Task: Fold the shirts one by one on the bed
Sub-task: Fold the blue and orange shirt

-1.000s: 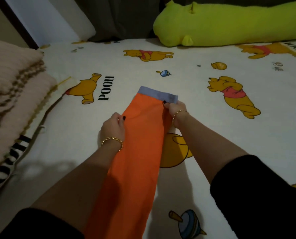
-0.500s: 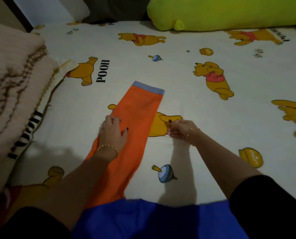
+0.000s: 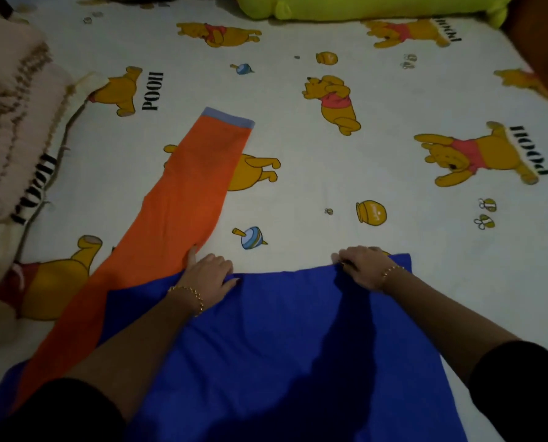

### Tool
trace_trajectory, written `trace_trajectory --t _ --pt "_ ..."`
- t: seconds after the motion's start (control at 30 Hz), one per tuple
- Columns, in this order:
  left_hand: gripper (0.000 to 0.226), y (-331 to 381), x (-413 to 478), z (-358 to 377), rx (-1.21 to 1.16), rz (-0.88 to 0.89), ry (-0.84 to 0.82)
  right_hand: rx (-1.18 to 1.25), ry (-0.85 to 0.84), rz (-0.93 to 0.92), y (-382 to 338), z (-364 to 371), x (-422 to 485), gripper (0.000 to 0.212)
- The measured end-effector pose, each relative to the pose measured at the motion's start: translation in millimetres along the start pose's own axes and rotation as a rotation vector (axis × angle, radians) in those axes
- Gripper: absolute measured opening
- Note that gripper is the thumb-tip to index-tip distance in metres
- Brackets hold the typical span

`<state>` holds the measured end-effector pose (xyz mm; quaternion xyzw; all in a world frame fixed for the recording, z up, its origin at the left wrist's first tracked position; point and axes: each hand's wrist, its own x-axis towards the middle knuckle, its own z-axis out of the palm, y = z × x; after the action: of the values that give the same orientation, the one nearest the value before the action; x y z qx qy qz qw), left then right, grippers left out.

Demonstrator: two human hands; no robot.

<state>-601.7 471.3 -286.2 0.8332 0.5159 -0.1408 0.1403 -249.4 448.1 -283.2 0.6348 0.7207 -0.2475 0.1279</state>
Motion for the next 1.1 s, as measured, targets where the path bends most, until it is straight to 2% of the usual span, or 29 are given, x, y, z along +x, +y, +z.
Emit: trace_trajectory --t 0.1,0.2,0.27,0.4,0.57,0.67,1.0,1.1 --pt "0.026 3 4 -3 0.121 0.002 -0.031 -0.152 -0.019 0.041 18 0 -1 0.036" --pt "0.025 10 18 -10 0.017 -0.075 0.149 -0.259 0.097 0.119 33 -8 6 0.036" --pt "0.023 14 32 -16 -0.021 -0.137 0.243 -0.242 0.204 0.155 40 -16 15 0.037" --pt "0.020 15 48 -15 -0.068 -0.214 0.217 -0.165 0.289 0.189 43 -12 26 0.032" --pt "0.021 20 32 -15 -0.138 -0.199 0.315 -0.005 0.403 0.169 36 8 -2 0.034" --pt "0.021 31 -8 -13 -0.141 -0.186 0.302 0.036 0.360 0.197 21 25 -44 0.037" --pt "0.020 133 -212 45 -0.154 -0.108 0.021 -0.012 0.074 0.089 -36 117 -255 0.037" --pt "0.035 169 -255 74 -0.156 -0.033 0.010 -0.014 -0.004 0.043 -44 140 -306 0.040"
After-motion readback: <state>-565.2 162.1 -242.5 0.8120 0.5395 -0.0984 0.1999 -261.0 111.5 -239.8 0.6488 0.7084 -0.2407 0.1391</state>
